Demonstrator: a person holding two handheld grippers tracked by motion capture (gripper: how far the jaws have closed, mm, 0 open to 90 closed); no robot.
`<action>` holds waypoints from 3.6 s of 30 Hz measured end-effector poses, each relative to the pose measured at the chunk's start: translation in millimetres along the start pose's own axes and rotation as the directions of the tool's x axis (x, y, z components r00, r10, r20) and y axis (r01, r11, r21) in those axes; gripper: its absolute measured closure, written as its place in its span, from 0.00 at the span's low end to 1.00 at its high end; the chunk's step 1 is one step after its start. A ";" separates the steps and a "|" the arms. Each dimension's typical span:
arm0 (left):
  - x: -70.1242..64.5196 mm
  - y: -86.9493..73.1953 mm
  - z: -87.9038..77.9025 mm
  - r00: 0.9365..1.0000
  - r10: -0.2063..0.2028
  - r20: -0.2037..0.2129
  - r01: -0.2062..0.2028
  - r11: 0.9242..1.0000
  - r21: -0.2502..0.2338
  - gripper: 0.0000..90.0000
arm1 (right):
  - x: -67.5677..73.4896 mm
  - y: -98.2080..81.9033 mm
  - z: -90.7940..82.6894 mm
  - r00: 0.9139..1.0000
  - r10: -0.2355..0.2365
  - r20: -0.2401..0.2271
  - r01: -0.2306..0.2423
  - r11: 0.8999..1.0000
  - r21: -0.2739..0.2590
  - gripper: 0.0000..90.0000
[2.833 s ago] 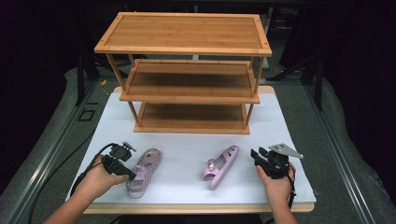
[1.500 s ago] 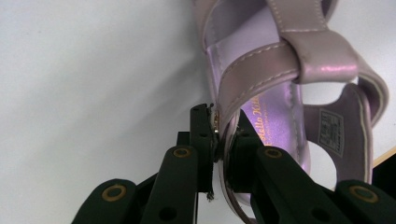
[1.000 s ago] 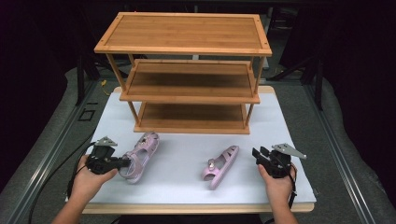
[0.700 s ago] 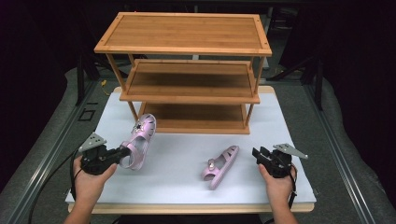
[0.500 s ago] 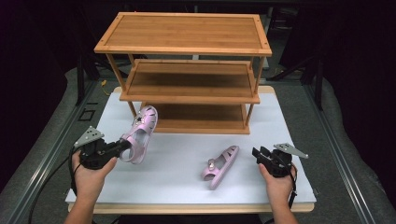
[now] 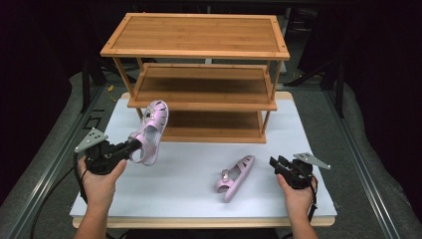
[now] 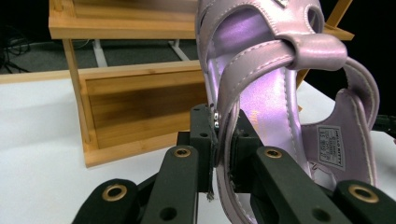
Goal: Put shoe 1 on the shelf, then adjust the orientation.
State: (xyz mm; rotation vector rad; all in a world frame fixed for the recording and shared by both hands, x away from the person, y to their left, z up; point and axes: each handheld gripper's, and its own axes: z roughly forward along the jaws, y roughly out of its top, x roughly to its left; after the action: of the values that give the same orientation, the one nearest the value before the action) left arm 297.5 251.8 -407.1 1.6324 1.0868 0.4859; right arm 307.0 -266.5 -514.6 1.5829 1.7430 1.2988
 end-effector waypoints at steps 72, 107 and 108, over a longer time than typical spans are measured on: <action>3.5 127.7 183.4 0.971 -0.186 -0.148 0.181 0.982 -0.045 0.71 | -0.9 -4.8 -0.8 0.999 0.027 -0.029 -0.027 1.000 -0.005 0.67; -9.9 24.7 75.6 0.999 -0.027 0.035 0.026 0.999 0.041 0.55 | 63.9 9.0 -13.2 0.961 -0.251 -0.113 0.258 0.964 0.057 0.89; -9.4 19.9 74.6 0.999 -0.029 0.039 0.027 0.999 0.046 0.55 | 67.2 7.7 -14.8 0.957 -0.264 -0.117 0.272 0.961 0.058 0.88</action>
State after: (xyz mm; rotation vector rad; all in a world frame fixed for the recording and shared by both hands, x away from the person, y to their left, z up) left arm 357.8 203.0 -413.2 1.6579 1.0968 0.4112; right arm 282.5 -209.4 -484.1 1.2768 2.0127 1.2180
